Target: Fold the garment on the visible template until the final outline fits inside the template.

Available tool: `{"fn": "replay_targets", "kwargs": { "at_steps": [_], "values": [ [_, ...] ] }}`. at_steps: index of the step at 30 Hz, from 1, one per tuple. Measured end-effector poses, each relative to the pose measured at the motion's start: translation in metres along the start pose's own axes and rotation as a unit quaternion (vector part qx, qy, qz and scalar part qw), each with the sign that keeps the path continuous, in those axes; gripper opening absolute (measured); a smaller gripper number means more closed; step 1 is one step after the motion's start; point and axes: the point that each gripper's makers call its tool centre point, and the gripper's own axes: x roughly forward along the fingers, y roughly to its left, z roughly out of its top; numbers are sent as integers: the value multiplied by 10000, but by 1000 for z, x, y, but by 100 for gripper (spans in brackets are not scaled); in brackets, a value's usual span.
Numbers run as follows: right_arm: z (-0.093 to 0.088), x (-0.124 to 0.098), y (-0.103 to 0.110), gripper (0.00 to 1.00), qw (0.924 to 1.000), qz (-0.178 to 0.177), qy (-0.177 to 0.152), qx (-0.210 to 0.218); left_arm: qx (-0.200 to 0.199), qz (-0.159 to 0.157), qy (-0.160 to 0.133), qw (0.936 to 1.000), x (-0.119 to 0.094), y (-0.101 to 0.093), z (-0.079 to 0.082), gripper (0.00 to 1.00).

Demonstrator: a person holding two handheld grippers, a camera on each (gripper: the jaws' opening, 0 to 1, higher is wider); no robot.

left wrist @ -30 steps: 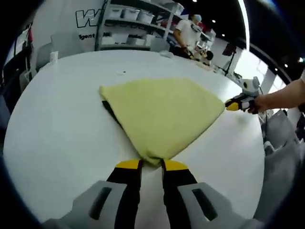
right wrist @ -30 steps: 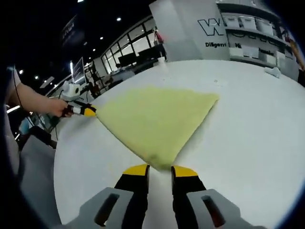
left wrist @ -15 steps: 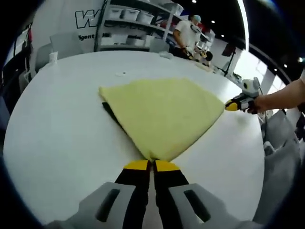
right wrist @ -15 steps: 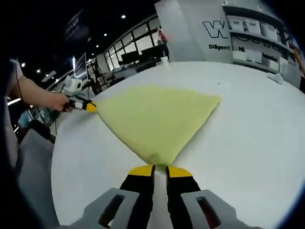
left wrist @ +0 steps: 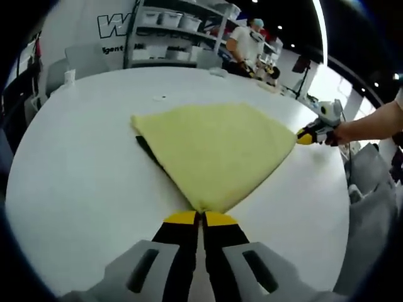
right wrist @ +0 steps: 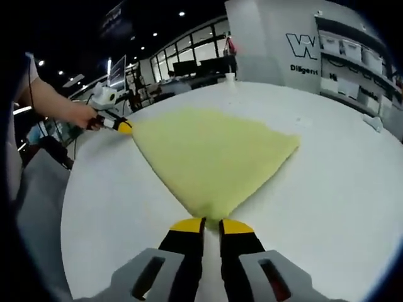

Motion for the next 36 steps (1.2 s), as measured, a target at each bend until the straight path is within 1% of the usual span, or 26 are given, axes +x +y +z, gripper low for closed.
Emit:
{"fn": "replay_targets", "kwargs": {
  "at_steps": [2,6,8,9,12,14,16,20,22,23,24,25,26,27,28,29,30,32,33,34,36],
  "values": [
    [-1,-1,-1,0,9999,-16,69,-88,-3,16,7,10000,0,1,0,1],
    [-1,-4,-1,0,9998,55,98,-165,10,35,23,10000,-1,2,0,1],
    [-3,-8,-2,0,9996,86,146,-220,12,28,49,10000,-1,2,0,0],
    [-6,-11,-3,0,9993,100,220,-293,27,41,75,10000,-2,3,0,0],
    [-8,-18,-7,0,9991,129,243,-336,33,81,105,9999,-4,8,-1,0],
    [-9,-20,-8,0,9991,148,231,-326,38,12,78,10000,-6,7,0,0],
    [-11,-18,-6,0,9989,168,285,-346,111,-37,126,9999,-7,3,-1,0],
    [-20,-14,3,0,9982,296,420,-294,83,-48,234,9997,-7,4,-9,0],
    [-23,-14,12,0,9976,421,529,-124,76,-120,238,9996,-9,1,-10,1],
    [-23,-14,12,0,9977,408,524,-143,88,-127,248,9996,-9,-1,-11,1],
    [-21,-12,14,0,9977,503,434,-105,66,-169,274,9995,-9,-3,-12,2],
    [-21,-11,14,5,9977,519,426,17,43,-191,288,9994,-9,-4,-13,2],
    [-22,-12,16,10,9973,512,428,308,21,-183,317,9993,-10,-4,-14,3],
    [-19,-12,15,15,9971,480,364,462,17,-146,357,9993,-10,-2,-16,5],
    [-17,-11,12,19,9979,482,339,287,-64,-70,433,9990,-10,1,-20,7],
    [-17,-10,11,18,9979,460,337,306,-116,-64,437,9990,-11,1,-20,10],
    [-16,-10,10,17,9977,430,328,411,-141,-82,366,9992,-12,1,-18,14],
    [-13,-9,8,17,9978,393,245,482,-203,-96,360,9991,-13,1,-18,16],
    [-12,-7,6,17,9970,369,213,650,-175,-120,368,9991,-12,0,-18,16],
    [-9,-7,7,16,9965,382,172,723,-150,-130,374,9991,-12,-1,-18,16],
    [-6,-5,5,15,9955,362,117,862,-40,-144,353,9993,-11,-2,-15,9]
  ]
}}
